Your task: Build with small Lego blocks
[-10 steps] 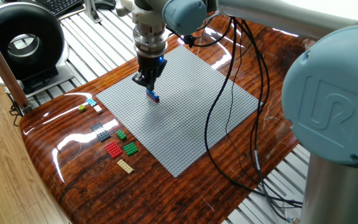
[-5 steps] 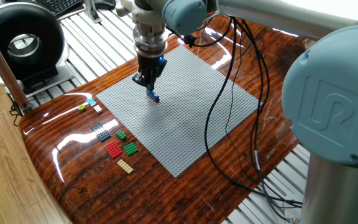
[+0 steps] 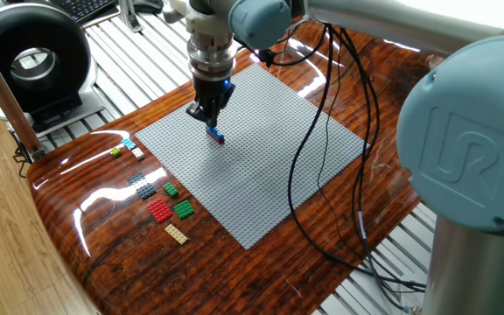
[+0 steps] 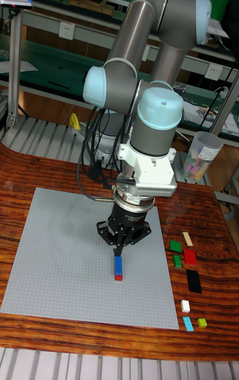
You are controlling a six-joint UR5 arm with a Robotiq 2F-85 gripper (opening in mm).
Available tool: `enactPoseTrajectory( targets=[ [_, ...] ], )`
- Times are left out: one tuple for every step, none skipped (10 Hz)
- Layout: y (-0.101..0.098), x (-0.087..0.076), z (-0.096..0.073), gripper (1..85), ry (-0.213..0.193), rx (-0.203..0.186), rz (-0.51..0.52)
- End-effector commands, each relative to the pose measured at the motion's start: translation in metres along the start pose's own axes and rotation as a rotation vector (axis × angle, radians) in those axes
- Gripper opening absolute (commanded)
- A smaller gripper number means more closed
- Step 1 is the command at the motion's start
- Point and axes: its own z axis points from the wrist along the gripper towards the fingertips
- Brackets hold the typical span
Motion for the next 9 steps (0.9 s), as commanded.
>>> enactPoseTrajectory(
  targets=[
    [0.001,-0.004,-0.001,1.3,-0.029,-0.011,0.016],
    [-0.002,-0.006,-0.001,1.3,-0.035,-0.002,0.017],
    [-0.006,-0.006,-0.001,1.3,-0.036,0.013,0.019],
    [-0.006,-0.006,-0.001,1.3,-0.037,0.015,0.015],
    [-0.008,-0.004,-0.001,1.3,-0.027,0.023,0.012],
    [-0.012,0.0,-0.001,1.3,-0.012,0.037,0.009],
    [-0.01,0.001,-0.001,1.3,-0.007,0.032,-0.005],
    [-0.012,0.008,-0.001,1.3,0.018,0.038,-0.017],
    [-0.01,0.01,-0.001,1.3,0.025,0.03,-0.029]
  ],
)
